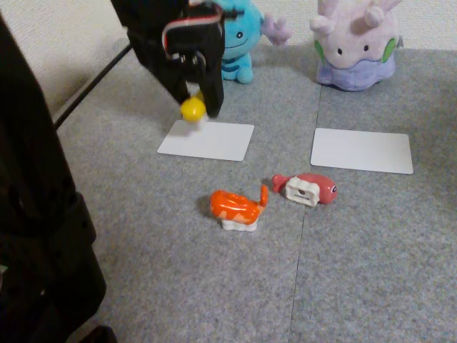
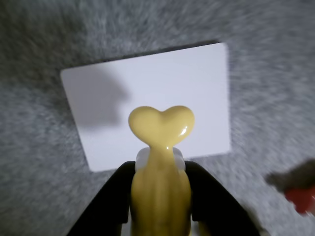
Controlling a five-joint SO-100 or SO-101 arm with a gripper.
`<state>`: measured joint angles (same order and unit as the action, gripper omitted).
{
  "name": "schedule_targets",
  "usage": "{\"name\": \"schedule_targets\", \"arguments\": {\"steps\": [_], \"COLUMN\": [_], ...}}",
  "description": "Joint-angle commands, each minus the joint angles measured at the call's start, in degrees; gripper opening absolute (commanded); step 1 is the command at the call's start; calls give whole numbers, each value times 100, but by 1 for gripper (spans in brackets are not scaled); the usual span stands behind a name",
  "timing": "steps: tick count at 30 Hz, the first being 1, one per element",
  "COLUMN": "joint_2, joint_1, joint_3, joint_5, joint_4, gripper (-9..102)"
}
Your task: Wooper wants to eat egg sudhi, and Goomy wants to eat shrimp sushi
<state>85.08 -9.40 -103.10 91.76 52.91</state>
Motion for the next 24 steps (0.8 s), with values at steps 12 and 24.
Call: {"name": "schedule_targets", "arguments": {"steps": [12, 24], "joint_2": [-879, -870], "joint_1": [-88, -88], "joint_3": [299, 299], "joint_5": [-536, -598], "joint_4": [-686, -686], "gripper": [4, 19]}}
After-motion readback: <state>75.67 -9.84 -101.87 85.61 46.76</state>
